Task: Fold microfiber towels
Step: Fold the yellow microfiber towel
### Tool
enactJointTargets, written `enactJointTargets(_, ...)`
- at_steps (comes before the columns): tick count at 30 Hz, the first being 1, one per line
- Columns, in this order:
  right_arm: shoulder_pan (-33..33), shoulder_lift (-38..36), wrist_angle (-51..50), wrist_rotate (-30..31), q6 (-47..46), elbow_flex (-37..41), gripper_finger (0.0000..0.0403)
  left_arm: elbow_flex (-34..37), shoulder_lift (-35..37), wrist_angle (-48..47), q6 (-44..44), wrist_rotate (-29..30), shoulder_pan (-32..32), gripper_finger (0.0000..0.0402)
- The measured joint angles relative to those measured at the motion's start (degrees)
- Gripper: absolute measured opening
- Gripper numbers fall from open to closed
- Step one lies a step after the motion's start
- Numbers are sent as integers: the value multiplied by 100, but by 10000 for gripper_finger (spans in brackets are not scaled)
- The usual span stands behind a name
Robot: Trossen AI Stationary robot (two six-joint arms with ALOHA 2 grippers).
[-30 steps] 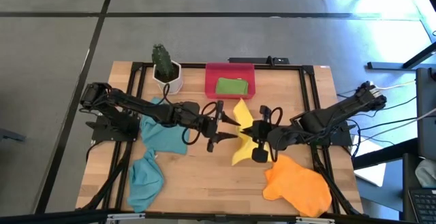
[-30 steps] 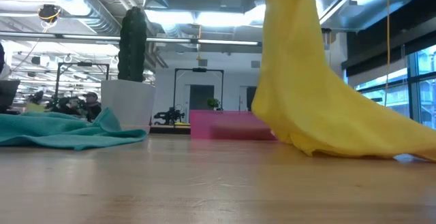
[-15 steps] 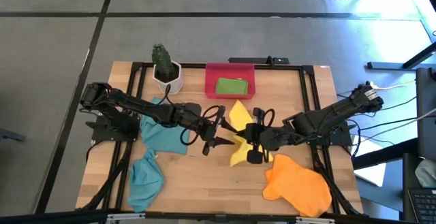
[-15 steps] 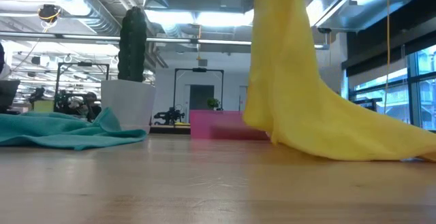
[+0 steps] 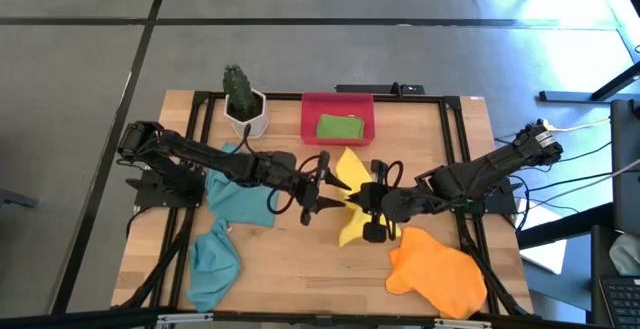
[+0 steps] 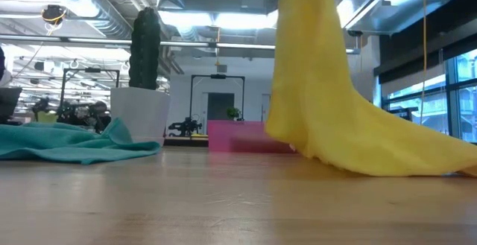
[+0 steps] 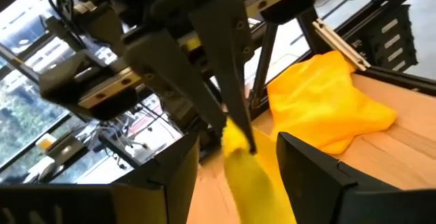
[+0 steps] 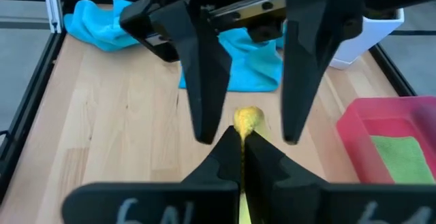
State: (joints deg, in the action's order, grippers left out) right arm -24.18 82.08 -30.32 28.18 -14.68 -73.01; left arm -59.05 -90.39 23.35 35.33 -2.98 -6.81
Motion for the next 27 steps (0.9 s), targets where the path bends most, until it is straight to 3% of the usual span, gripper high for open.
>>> enactJointTargets(6,0,0,-14,0,1,0,4,0,0,2,130,4,4,154)
enactJointTargets(19,0,0,-57,1,1,0,4,2,0,-207,278,2,2,14)
enactJointTargets(27,-9,-11,-109,-118,2,0,15,7,0,-223,502,459,-63,1)
